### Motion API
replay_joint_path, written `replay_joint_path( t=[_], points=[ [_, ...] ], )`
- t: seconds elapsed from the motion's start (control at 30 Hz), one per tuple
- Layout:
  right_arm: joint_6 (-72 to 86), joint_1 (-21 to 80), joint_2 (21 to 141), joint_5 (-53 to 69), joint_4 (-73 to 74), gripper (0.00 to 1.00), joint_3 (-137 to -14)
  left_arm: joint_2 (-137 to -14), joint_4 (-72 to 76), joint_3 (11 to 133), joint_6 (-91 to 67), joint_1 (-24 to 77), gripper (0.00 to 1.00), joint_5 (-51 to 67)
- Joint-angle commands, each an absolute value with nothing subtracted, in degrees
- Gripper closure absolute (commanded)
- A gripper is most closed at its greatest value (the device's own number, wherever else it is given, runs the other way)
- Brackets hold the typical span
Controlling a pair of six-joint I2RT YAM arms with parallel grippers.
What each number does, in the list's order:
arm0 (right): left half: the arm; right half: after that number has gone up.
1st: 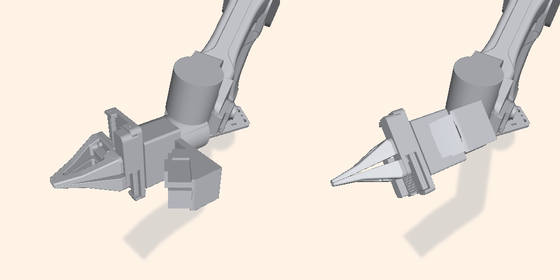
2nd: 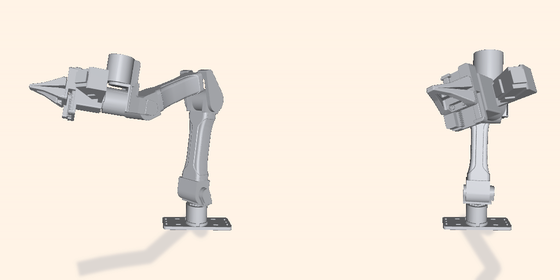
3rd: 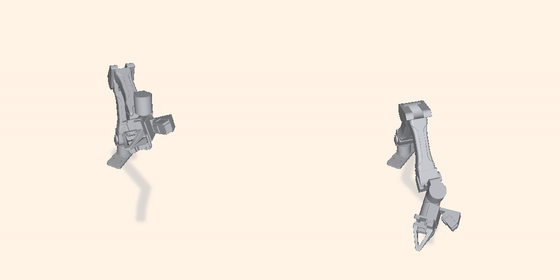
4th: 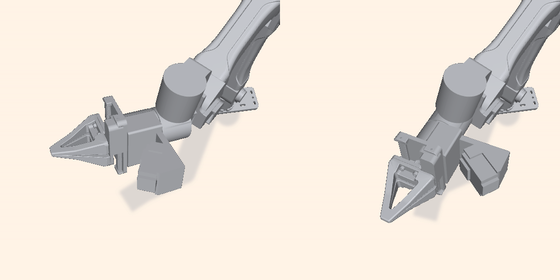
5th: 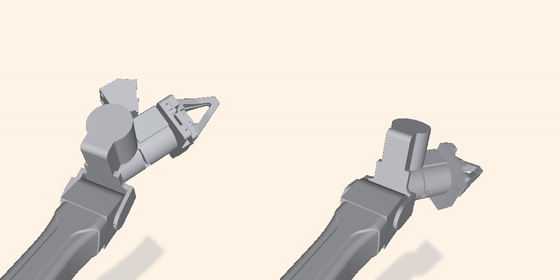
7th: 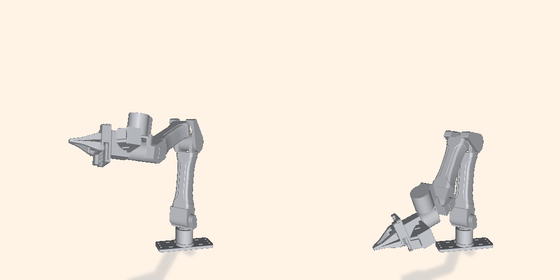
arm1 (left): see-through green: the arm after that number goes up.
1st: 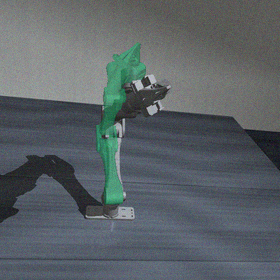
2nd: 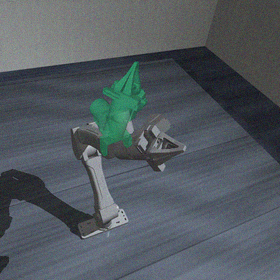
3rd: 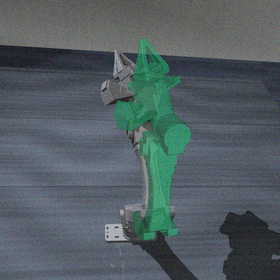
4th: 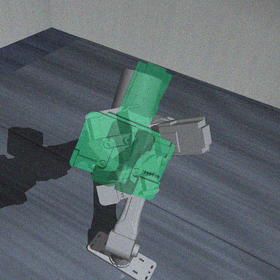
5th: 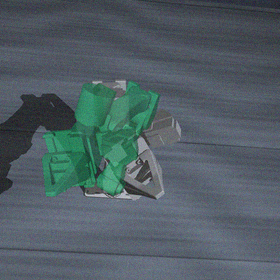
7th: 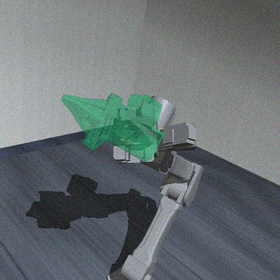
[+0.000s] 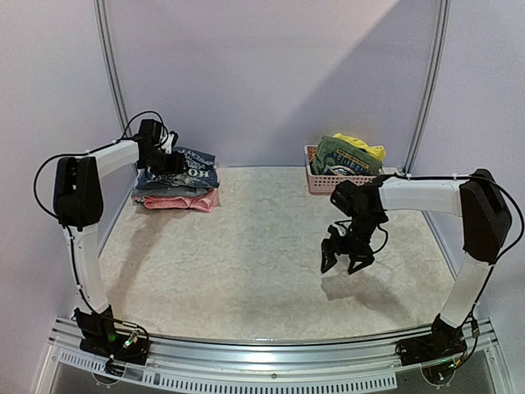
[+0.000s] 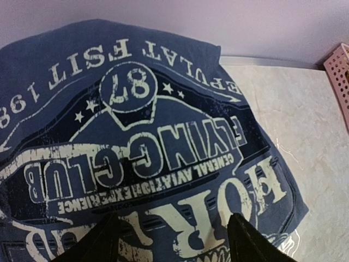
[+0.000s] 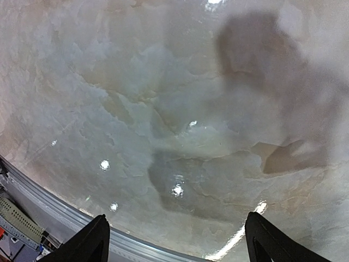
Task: Fold and stack the mixed laundry pile
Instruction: Reset both arms
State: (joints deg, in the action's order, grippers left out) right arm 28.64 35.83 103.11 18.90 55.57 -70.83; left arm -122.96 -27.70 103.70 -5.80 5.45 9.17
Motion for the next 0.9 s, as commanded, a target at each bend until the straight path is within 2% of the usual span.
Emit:
replay_joint_path(
  t=[0.0,0.53,0.87],
  points=[
    [29.2,35.5,100.8,18.4,55.4,0.13,-69.5,-124.2,-26.0,102.2,-3.9,3.6,0.32,7.9],
    [28.1,35.5,100.1,18.4,56.8,0.12,-68.2,-124.2,-26.3,98.3,-1.1,-1.2,0.32,3.7],
    [28.3,35.5,100.2,17.1,57.9,0.11,-72.4,-115.7,-30.8,99.4,-1.8,-1.3,0.32,-6.9]
  ],
)
